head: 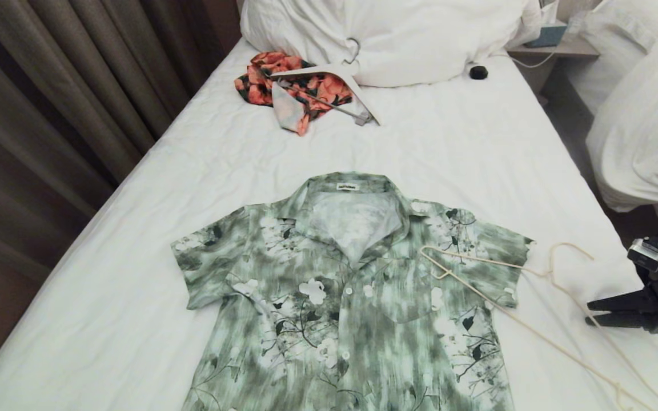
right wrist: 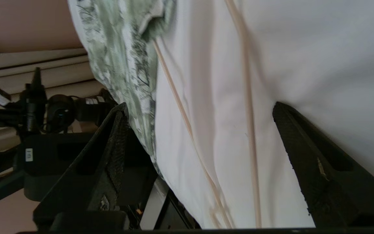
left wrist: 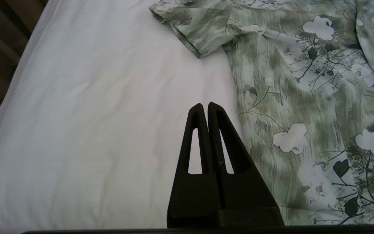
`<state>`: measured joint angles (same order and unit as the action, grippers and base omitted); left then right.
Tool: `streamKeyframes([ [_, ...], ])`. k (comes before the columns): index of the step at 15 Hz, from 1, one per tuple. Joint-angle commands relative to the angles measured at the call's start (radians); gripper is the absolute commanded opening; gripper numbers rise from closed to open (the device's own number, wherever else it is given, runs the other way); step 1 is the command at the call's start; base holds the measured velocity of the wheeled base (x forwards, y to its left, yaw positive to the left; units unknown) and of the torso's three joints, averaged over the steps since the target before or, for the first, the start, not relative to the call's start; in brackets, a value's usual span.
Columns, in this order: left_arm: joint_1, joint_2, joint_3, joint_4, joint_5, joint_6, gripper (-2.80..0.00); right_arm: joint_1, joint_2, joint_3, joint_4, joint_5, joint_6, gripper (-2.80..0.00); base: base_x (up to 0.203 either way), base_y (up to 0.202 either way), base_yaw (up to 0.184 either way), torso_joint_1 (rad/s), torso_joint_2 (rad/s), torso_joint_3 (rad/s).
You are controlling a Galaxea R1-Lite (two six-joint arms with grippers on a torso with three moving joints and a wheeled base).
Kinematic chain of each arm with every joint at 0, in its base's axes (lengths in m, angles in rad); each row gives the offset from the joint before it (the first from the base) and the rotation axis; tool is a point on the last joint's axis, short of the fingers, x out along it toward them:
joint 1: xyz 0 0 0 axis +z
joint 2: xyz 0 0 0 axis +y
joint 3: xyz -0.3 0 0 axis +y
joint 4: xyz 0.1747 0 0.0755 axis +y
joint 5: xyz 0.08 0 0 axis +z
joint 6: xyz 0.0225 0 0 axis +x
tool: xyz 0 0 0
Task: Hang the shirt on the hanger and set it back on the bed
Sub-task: Lift the shirt and hanger
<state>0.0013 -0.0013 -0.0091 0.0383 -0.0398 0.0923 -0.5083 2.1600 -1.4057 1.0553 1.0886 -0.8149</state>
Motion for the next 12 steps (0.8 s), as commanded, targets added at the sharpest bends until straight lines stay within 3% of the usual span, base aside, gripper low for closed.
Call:
streamKeyframes([
  [1, 0.0, 0.0, 0.0, 0.0, 0.0, 0.001, -2.8, 0.025, 0.01, -0.006, 0.005, 0.036, -0.009, 0.0, 0.0, 0.0, 0.0, 0.0, 0.0, 0.0],
  [6, 0.0, 0.0, 0.0, 0.0, 0.0, 0.001, -2.8, 0.138, 0.028, -0.01, 0.005, 0.073, -0.049, 0.0, 0.0, 0.0, 0.0, 0.0, 0.0, 0.0],
  [10, 0.0, 0.0, 0.0, 0.0, 0.0, 0.001, -2.8, 0.161, 0.047, -0.007, -0.072, 0.07, -0.041, 0.0, 0.0, 0.0, 0.0, 0.0, 0.0, 0.0],
  [11, 0.0, 0.0, 0.0, 0.0, 0.0, 0.001, -2.8, 0.165, 0.047, -0.007, -0.078, 0.07, -0.041, -2.8, 0.0, 0.0, 0.0, 0.0, 0.0, 0.0],
  [12, 0.0, 0.001, 0.0, 0.0, 0.0, 0.001, -2.8, 0.169, 0.046, -0.007, -0.078, 0.07, -0.041, -2.8, 0.0, 0.0, 0.0, 0.0, 0.0, 0.0],
])
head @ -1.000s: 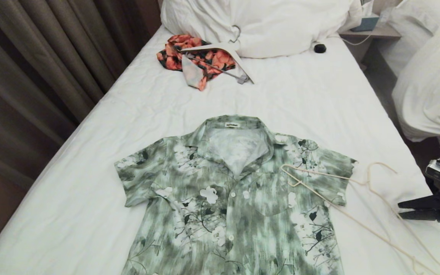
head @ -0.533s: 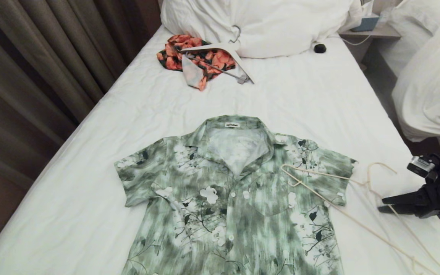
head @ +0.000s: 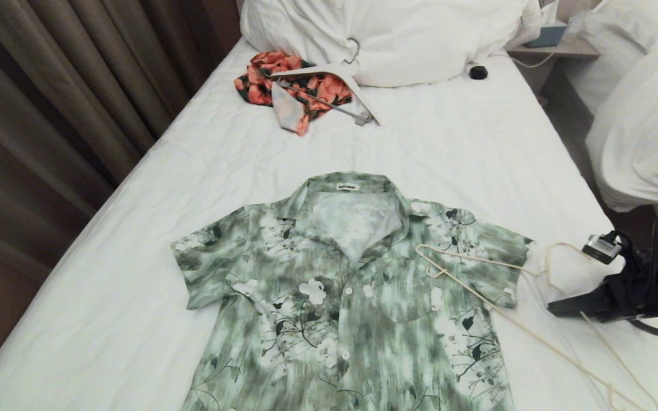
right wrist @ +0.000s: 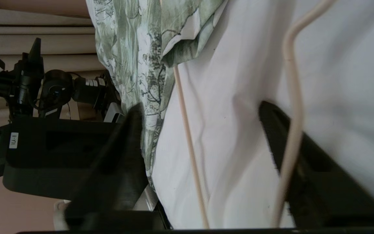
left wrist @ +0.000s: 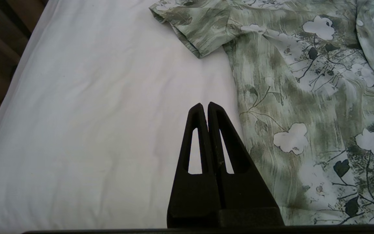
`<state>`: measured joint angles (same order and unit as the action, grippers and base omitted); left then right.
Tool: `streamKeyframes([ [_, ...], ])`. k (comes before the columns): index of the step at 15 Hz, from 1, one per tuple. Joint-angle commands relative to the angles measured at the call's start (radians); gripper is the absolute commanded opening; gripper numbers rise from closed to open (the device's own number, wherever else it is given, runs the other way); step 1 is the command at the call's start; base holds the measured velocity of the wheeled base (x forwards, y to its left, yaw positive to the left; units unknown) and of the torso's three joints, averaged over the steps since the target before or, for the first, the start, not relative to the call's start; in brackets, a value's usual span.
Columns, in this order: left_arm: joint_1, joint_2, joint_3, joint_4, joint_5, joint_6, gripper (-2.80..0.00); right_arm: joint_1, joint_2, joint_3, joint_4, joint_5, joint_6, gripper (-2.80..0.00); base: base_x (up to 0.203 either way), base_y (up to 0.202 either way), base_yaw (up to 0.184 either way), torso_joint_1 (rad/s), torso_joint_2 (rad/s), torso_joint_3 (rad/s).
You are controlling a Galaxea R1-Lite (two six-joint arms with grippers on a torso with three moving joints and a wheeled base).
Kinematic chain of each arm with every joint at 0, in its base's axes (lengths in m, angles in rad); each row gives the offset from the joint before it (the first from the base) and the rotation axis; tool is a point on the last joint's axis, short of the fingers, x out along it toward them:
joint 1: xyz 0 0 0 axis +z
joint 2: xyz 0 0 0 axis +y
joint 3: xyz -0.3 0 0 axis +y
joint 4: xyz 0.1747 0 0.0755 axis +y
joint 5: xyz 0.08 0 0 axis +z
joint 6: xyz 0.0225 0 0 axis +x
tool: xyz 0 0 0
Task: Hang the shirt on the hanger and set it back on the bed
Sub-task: Lift the shirt and hanger, then hook one side of the shirt onto the hanger
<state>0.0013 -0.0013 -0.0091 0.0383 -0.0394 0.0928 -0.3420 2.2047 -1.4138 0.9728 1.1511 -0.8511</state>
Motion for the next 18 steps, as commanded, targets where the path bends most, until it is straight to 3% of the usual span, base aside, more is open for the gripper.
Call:
streamKeyframes([
  [1, 0.0, 0.0, 0.0, 0.0, 0.0, 0.001, -2.8, 0.006, 0.0, 0.001, 0.006, 0.007, -0.003, -2.8, 0.0, 0.0, 0.0, 0.0, 0.0, 0.0],
  [10, 0.0, 0.0, 0.0, 0.0, 0.0, 0.001, -2.8, -0.029, -0.197, 0.007, 0.01, 0.003, -0.009, -2.8, 0.0, 0.0, 0.0, 0.0, 0.0, 0.0],
  [16, 0.0, 0.0, 0.0, 0.0, 0.0, 0.001, -2.8, -0.036, -0.362, -0.016, -0.004, -0.045, -0.186, -2.8, 0.0, 0.0, 0.0, 0.0, 0.0, 0.0],
  [18, 0.0, 0.0, 0.0, 0.0, 0.0, 0.001, -2.8, -0.014, -0.398, -0.039, -0.047, -0.046, -0.198, -2.8, 0.0, 0.0, 0.0, 0.0, 0.0, 0.0],
])
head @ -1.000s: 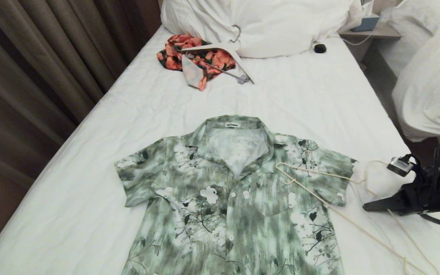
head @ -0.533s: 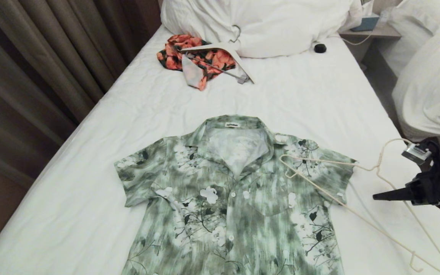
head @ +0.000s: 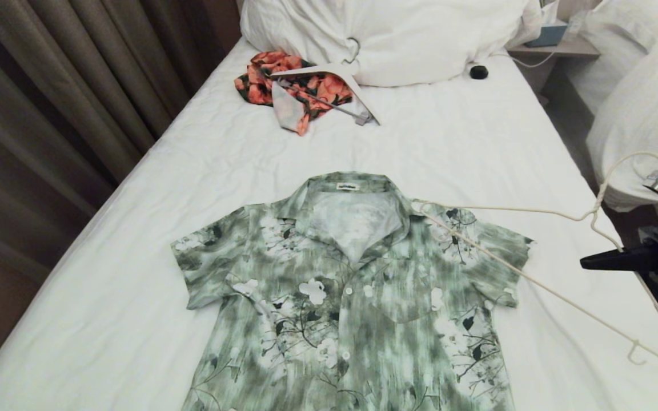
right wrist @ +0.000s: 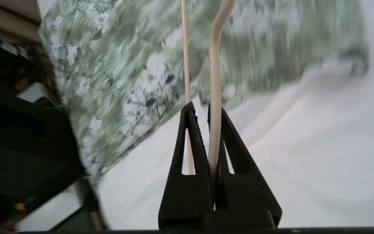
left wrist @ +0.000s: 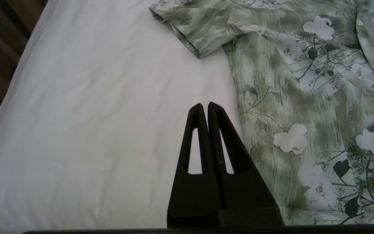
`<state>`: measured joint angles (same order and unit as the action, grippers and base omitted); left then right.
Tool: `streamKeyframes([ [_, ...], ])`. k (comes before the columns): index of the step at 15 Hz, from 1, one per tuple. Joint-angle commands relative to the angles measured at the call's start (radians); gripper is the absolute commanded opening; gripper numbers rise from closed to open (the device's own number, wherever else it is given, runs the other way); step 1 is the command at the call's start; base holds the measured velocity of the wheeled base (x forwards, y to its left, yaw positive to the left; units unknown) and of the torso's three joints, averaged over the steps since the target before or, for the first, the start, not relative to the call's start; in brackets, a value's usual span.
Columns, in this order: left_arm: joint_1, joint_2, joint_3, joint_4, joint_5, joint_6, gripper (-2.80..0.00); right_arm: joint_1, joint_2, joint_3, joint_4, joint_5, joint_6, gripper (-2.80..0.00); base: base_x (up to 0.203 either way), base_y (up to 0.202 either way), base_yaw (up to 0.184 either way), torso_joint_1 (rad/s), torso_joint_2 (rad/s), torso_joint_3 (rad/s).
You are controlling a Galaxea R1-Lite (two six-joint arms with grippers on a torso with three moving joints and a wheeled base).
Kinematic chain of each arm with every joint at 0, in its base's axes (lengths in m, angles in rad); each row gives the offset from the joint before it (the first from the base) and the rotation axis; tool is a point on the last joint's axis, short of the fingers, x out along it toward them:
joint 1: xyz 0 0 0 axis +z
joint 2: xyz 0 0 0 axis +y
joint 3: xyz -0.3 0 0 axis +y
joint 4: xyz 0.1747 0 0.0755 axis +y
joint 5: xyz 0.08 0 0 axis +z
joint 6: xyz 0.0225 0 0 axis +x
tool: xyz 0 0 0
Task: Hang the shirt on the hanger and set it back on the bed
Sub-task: Hook one side of the shirt onto the hanger
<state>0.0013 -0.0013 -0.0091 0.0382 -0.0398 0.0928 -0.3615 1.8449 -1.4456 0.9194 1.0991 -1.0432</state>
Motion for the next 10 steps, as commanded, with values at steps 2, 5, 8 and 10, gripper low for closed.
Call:
streamKeyframes([
  [2, 0.0, 0.001, 0.0, 0.0, 0.0, 0.001, -2.8, 0.034, -0.101, -0.001, -0.041, 0.006, -0.012, -2.8, 0.0, 0.0, 0.0, 0.0, 0.0, 0.0],
  [5, 0.0, 0.0, 0.0, 0.0, 0.0, 0.001, -2.8, 0.075, -0.184, 0.034, -0.054, 0.024, -0.045, -2.8, 0.0, 0.0, 0.0, 0.0, 0.0, 0.0],
  [8, 0.0, 0.001, 0.0, 0.0, 0.0, 0.001, -2.8, 0.108, -0.289, 0.079, -0.056, 0.048, -0.07, -2.8, 0.0, 0.0, 0.0, 0.0, 0.0, 0.0],
  [10, 0.0, 0.001, 0.0, 0.0, -0.005, 0.013, -2.8, 0.133, -0.31, 0.087, -0.06, 0.06, -0.107, -2.8, 0.0, 0.0, 0.0, 0.0, 0.0, 0.0],
])
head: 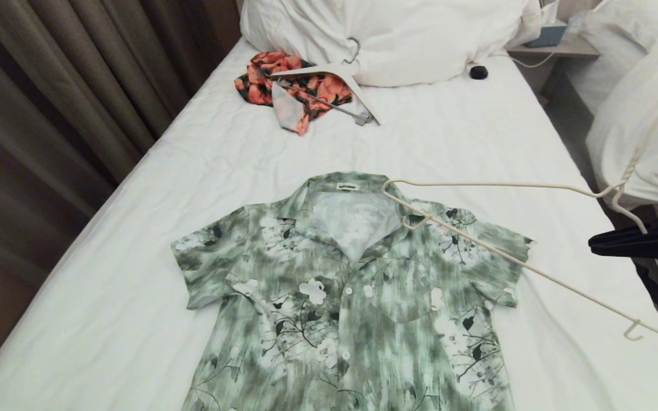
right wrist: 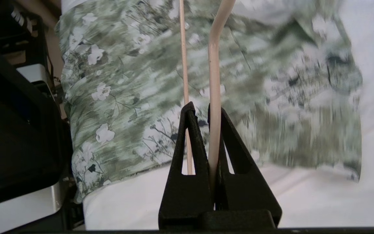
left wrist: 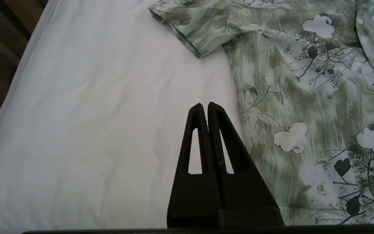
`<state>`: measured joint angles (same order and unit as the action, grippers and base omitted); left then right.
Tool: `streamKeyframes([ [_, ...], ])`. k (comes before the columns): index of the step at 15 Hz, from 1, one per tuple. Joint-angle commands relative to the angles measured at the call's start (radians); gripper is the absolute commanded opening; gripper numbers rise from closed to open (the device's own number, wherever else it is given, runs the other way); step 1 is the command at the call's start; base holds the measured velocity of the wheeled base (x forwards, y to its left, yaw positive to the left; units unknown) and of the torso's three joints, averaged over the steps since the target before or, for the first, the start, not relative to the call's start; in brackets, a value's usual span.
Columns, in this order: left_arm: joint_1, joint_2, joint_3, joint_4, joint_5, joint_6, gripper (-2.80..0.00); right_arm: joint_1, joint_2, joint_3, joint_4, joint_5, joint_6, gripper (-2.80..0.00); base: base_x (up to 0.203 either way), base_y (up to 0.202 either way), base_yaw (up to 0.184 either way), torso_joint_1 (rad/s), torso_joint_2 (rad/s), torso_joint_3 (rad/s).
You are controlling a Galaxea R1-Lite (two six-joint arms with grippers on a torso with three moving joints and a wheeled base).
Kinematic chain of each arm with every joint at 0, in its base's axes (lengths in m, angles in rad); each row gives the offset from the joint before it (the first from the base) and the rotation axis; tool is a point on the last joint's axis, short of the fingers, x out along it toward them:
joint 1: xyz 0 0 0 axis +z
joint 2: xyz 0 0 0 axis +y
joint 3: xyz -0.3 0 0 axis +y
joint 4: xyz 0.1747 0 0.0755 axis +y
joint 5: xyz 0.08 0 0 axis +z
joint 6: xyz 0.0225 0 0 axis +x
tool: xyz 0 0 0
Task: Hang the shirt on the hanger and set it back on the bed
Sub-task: Hook one side of the shirt onto the hanger
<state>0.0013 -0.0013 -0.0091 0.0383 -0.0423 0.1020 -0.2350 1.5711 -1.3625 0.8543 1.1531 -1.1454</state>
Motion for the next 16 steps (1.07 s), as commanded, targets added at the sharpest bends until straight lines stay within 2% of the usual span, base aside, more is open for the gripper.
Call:
streamKeyframes([
  [1, 0.0, 0.0, 0.0, 0.0, -0.002, -0.001, -2.8, 0.019, -0.044, 0.005, 0.0, 0.008, -0.014, -2.8, 0.0, 0.0, 0.0, 0.0, 0.0, 0.0],
  [3, 0.0, 0.0, 0.0, 0.0, 0.001, -0.028, -2.8, 0.042, -0.051, 0.015, -0.013, 0.006, -0.015, -2.8, 0.0, 0.0, 0.0, 0.0, 0.0, 0.0],
  [5, 0.0, 0.0, -0.016, 0.0, -0.001, -0.03, -2.8, 0.051, -0.062, 0.02, -0.048, 0.005, -0.011, -2.8, 0.0, 0.0, 0.0, 0.0, 0.0, 0.0],
  [7, 0.0, 0.059, -0.09, 0.003, -0.048, -0.035, -2.8, 0.047, -0.062, 0.019, -0.107, 0.007, -0.01, -2.8, 0.0, 0.0, 0.0, 0.0, 0.0, 0.0],
  [9, -0.002, 0.231, -0.135, -0.02, -0.133, -0.043, -2.8, 0.047, -0.063, 0.01, -0.123, 0.007, -0.006, -2.8, 0.0, 0.0, 0.0, 0.0, 0.0, 0.0],
  [12, -0.007, 0.596, -0.159, -0.187, -0.265, -0.067, -2.8, 0.051, -0.055, -0.023, -0.123, 0.008, 0.078, -2.8, 0.0, 0.0, 0.0, 0.0, 0.0, 0.0],
  [14, -0.034, 0.859, -0.188, -0.365, -0.304, -0.124, -2.8, 0.051, -0.054, -0.021, -0.123, 0.008, 0.079, -2.8, 0.0, 0.0, 0.0, 0.0, 0.0, 0.0],
  [16, -0.117, 1.09, -0.247, -0.516, -0.301, -0.2, -2.8, 0.051, -0.053, -0.031, -0.123, 0.007, 0.081, -2.8, 0.0, 0.0, 0.0, 0.0, 0.0, 0.0],
])
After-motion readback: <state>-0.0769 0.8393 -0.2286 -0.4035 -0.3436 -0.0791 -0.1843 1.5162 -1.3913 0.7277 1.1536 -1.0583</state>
